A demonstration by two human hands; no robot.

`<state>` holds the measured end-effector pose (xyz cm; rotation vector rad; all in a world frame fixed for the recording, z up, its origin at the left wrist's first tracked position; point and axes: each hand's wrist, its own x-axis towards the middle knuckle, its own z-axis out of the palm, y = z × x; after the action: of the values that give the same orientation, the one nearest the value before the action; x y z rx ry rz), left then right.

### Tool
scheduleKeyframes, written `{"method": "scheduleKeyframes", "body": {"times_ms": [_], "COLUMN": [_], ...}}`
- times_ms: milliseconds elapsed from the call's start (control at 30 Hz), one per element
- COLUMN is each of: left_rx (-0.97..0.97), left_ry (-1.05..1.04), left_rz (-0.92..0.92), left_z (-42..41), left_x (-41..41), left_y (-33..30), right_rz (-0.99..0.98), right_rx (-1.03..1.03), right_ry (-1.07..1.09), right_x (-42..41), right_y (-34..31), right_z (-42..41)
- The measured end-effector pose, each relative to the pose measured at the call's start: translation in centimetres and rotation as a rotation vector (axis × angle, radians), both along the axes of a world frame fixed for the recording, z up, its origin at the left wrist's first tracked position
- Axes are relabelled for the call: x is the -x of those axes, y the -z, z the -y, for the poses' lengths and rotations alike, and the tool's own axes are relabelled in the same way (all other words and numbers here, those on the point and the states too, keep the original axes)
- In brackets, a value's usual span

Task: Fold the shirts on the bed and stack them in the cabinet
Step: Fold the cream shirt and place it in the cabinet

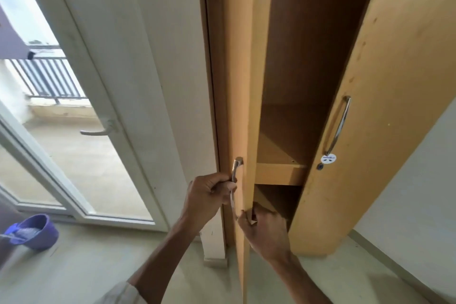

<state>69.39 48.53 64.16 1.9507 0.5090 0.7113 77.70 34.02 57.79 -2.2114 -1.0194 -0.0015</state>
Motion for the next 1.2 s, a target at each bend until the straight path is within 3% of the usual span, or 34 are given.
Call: {"method": "scheduleKeyframes", "body": {"times_ms": [233,400,667,833,1200], "left_rx": [-0.126,-0.156,-0.185,-0.202,-0.119], "left_ry": [0.170,0.198,0.190,0.154,0.097], "left_rz": [-0.045,-0.073,-0.147,-0.160,-0.173], "left_z": [3.3,6.1,7.4,7.2,5.5], "left_x": [-7.1,-13.7,-23.0,-27.3,-33.8], "left_y": [0.3,-0.1,-0.5,-1.2,-1.9], "right_rz": [0.023,-0.036,-0.215,-0.088,-0.082], "right_rx": [-0.101,0.004,0.017,-0.160,-0.106], "right_ry": [0.172,0.264,0.196,0.328,0.337], "right_x": [-5.8,-12.4,-21.9,-26.5,-31.2], "right_y": [0.8,0.9,-1.6,-5.2,-8.0], "right_z": [4.0,6.3,7.4,7.9,5.2]}}
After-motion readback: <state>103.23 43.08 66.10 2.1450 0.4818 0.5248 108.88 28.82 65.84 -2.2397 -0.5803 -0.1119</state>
